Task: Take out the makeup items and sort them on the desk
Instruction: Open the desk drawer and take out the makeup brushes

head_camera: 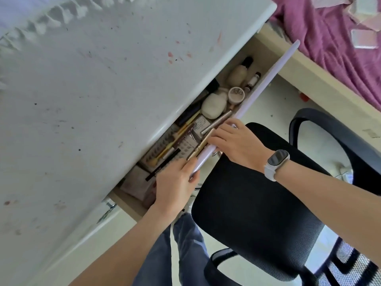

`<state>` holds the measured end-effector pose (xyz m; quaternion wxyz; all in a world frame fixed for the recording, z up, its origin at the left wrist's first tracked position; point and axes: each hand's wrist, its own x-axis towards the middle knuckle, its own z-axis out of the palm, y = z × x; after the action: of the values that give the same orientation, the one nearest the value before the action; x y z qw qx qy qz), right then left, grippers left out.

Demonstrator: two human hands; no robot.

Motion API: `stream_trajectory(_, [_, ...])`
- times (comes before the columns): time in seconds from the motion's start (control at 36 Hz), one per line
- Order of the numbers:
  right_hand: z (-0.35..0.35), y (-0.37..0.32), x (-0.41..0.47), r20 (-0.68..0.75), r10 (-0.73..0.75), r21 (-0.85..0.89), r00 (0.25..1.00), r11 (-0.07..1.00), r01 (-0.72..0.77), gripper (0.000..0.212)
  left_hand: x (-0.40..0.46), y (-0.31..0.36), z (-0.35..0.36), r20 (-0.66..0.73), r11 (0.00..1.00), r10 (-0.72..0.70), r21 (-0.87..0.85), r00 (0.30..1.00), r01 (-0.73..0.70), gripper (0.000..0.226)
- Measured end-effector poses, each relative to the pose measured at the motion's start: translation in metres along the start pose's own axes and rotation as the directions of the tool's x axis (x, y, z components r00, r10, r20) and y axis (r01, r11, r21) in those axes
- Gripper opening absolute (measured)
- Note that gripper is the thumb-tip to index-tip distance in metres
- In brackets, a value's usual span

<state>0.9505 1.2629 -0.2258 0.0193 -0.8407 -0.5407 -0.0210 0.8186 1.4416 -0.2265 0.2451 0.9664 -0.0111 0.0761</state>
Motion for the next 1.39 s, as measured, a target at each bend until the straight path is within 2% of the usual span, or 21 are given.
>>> stream_trajectory(0.11, [0.004, 0.000, -0.013, -0.019, -0.006, 0.008, 1.000, 1.000, 0.007, 0.014, -0.009, 0.002, 0.013, 0.020, 1.000, 0.023, -0.018, 1.000, -0.023, 0.019])
stream_trajectory(0.25, [0.017, -0.002, -0.026, 0.066, 0.021, 0.003, 0.998, 1.000, -0.022, 0.014, -0.014, 0.005, 0.031, 0.094, 0.999, 0.027, -0.021, 0.995, -0.025, 0.024])
stream_trajectory(0.47, [0.020, -0.002, -0.027, 0.079, 0.042, 0.039, 0.996, 0.998, -0.045, 0.018, -0.009, 0.005, 0.035, 0.097, 0.998, 0.054, 0.017, 0.994, -0.056, 0.020])
stream_trajectory(0.58, [0.015, -0.007, -0.027, 0.121, 0.084, 0.085, 0.989, 0.992, -0.095, 0.014, -0.014, -0.002, 0.033, 0.160, 0.997, 0.067, -0.036, 0.985, -0.062, 0.027])
stream_trajectory(0.69, [0.004, -0.010, -0.025, 0.181, 0.146, 0.178, 0.973, 0.968, -0.178, 0.036, -0.018, -0.012, 0.023, 0.173, 0.997, -0.014, -0.072, 0.985, 0.027, 0.032])
stream_trajectory(0.78, [0.001, -0.010, -0.012, 0.204, 0.207, 0.187, 0.957, 0.951, -0.245, 0.041, -0.018, -0.024, 0.020, 0.206, 0.979, -0.202, 0.062, 0.957, 0.193, 0.031])
stream_trajectory(0.83, [0.003, -0.011, 0.004, 0.258, 0.179, 0.189, 0.949, 0.954, -0.231, 0.039, -0.016, -0.033, 0.024, 0.273, 0.939, -0.339, 0.156, 0.900, 0.307, 0.034])
stream_trajectory(0.89, [0.007, -0.012, 0.023, 0.355, 0.155, 0.196, 0.922, 0.952, -0.235, 0.045, -0.013, -0.037, 0.028, 0.344, 0.913, -0.404, 0.206, 0.847, 0.352, 0.042])
stream_trajectory(1.03, [0.024, -0.020, 0.060, 0.486, 0.146, 0.060, 0.862, 0.978, -0.200, 0.050, -0.005, -0.031, 0.039, 0.361, 0.901, -0.386, 0.346, 0.849, 0.262, 0.049])
stream_trajectory(1.17, [0.032, -0.024, 0.068, 0.520, 0.164, -0.033, 0.838, 0.984, -0.173, 0.042, 0.001, -0.031, 0.049, 0.301, 0.878, -0.379, 0.416, 0.875, 0.236, 0.033])
stream_trajectory(1.39, [0.031, -0.021, 0.070, 0.609, 0.119, -0.103, 0.784, 0.992, -0.071, 0.034, 0.002, -0.031, 0.050, 0.343, 0.871, -0.372, 0.451, 0.863, 0.196, 0.022])
